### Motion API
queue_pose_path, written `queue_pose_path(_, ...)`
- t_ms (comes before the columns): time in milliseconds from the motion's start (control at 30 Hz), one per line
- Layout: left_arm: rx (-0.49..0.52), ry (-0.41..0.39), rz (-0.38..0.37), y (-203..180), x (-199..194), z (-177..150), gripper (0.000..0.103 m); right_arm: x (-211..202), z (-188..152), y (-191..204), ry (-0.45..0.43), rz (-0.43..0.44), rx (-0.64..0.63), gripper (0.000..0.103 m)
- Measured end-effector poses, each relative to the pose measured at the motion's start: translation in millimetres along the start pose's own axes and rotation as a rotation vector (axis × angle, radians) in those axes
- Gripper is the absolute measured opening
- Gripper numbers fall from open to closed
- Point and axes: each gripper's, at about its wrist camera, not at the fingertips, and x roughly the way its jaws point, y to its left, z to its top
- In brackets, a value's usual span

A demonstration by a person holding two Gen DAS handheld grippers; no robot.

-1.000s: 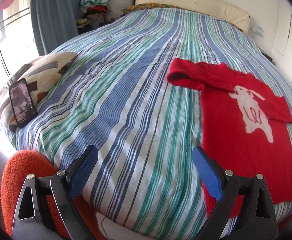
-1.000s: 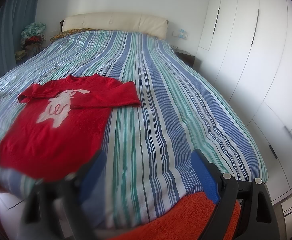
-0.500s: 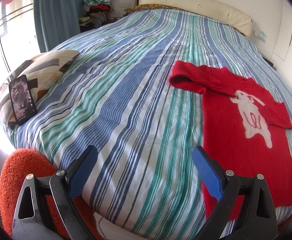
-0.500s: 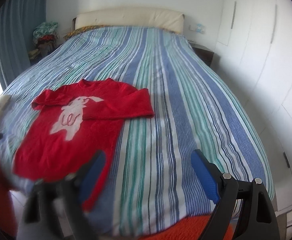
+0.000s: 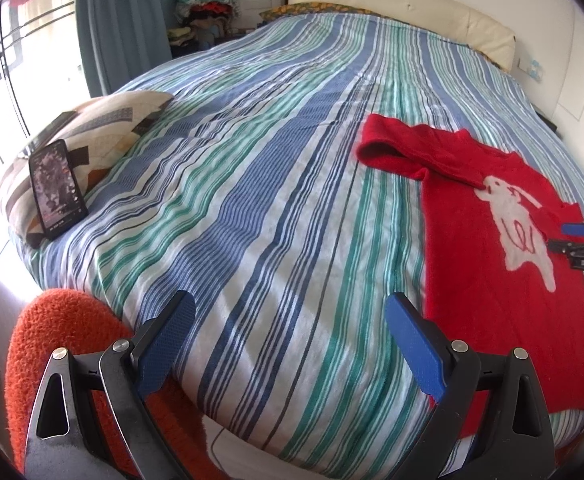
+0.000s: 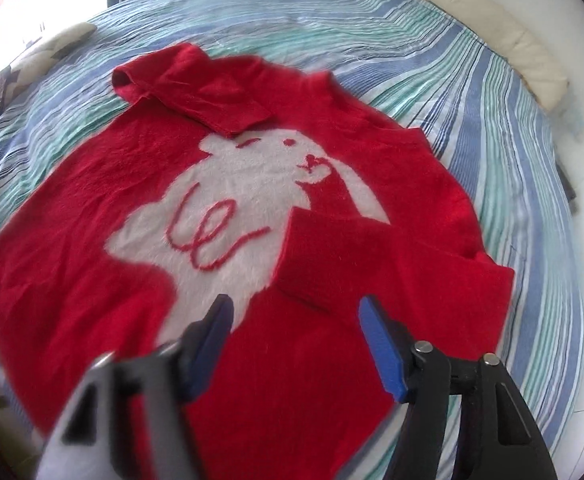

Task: Fold small clothes
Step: 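Grasp a sweater sleeve with the right tool and lift it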

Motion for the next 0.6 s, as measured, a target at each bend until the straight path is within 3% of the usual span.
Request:
queue_pose_path(67, -0.009, 0.021, 0.004, 2.0, 4.1, -0.4, 0.096, 27.0, 3.8, -4.7, 0.009, 0.004, 0.004, 0.048)
queue_pose_path(100, -0.013, 0.029, 0.007, 2.5, 5.7, -0.3, 0.096, 38.6, 3.1, -9.8, 0.031, 0.014, 0.015, 0.026)
queue_pose_path(167, -0.019, 0.032, 0.010, 3.8, 6.5, -0.8, 0.096, 38.8, -1.1, -31.3, 0.020, 0.026, 0.093, 0.008)
queue_pose_path(267, -0.022, 0.043, 0.010, 3.7, 9.3, -2.2, 0.097, -9.8, -20.2, -94.5, -0.120, 0.011, 0.321, 0.008)
queue_pose_path(367, -0.014, 0.069, 0.006, -1.2, 15.8, -2.8, 0.096, -63.1, -70.8, -181.8, -0.219, -0.078, 0.593, 0.008)
queue_pose_path(467, 0.005, 0.080, 0.001, -9.1, 17.9, -3.8, 0.096, -90.3, -139.9, -266.6, -0.225, -0.186, 0.860, 0.008)
queue_pose_path(600, 0.054, 0.066, 0.013, -20.8, 12.4, -5.7, 0.097, -85.7, -209.6, -316.1, -0.161, -0.210, 1.045, 0.008)
